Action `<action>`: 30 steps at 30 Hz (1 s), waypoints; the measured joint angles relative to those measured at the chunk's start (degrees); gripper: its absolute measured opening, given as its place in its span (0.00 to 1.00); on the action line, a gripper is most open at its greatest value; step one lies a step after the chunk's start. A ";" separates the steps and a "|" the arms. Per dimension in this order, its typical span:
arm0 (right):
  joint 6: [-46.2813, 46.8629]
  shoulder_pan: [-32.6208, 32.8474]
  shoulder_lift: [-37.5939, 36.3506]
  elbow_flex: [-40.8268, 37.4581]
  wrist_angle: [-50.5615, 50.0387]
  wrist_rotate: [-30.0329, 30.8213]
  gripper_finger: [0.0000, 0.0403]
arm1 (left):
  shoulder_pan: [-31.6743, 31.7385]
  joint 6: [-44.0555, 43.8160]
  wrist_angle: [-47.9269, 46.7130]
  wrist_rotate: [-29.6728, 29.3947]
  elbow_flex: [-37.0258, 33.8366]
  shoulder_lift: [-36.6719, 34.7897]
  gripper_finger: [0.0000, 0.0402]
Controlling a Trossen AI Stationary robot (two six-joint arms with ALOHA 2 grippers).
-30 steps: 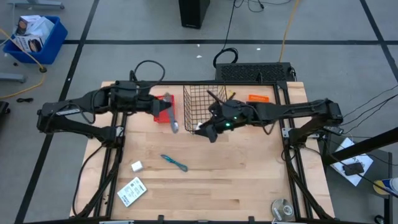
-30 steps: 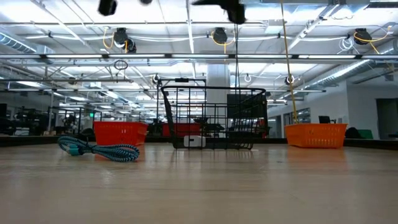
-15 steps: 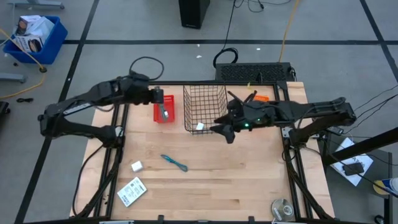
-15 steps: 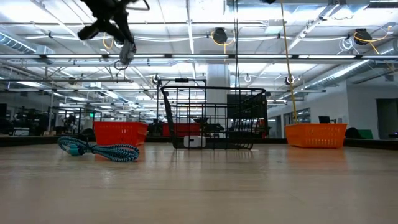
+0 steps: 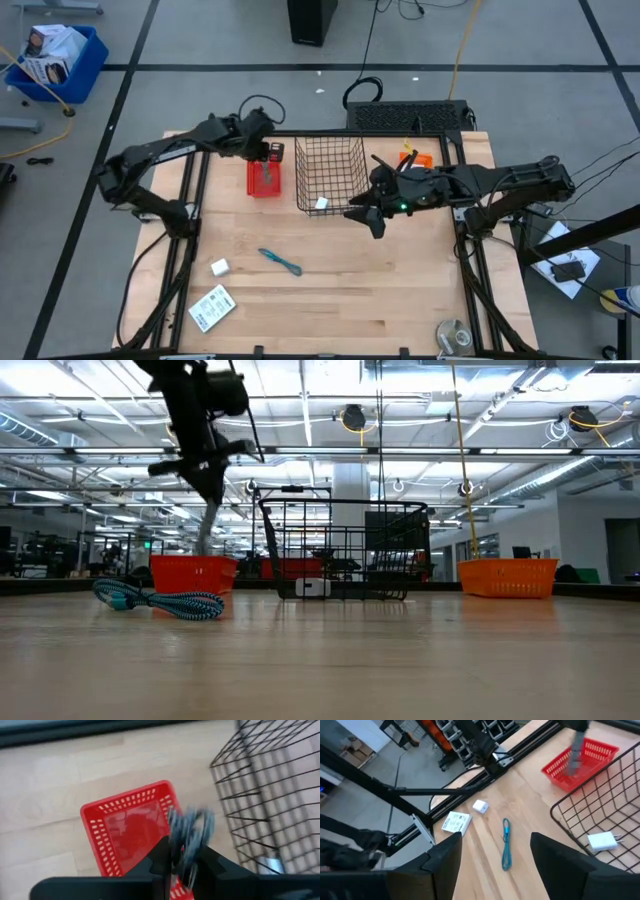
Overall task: Pick and place items into bin
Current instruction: Put the black charger cable into the red bin
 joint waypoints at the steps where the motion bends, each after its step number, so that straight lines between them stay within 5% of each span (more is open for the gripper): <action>1: -0.07 0.09 0.00 0.00 0.04 -0.01 0.57 | 0.57 0.69 -0.13 0.67 0.00 0.95 0.13; 9: -1.56 -0.03 0.00 0.00 0.07 0.16 0.57 | 1.79 2.90 -0.46 2.28 0.01 6.01 0.06; 30: -2.76 -0.89 -0.02 -4.50 2.06 4.63 0.56 | 3.88 0.40 -8.47 11.47 -0.02 5.89 0.30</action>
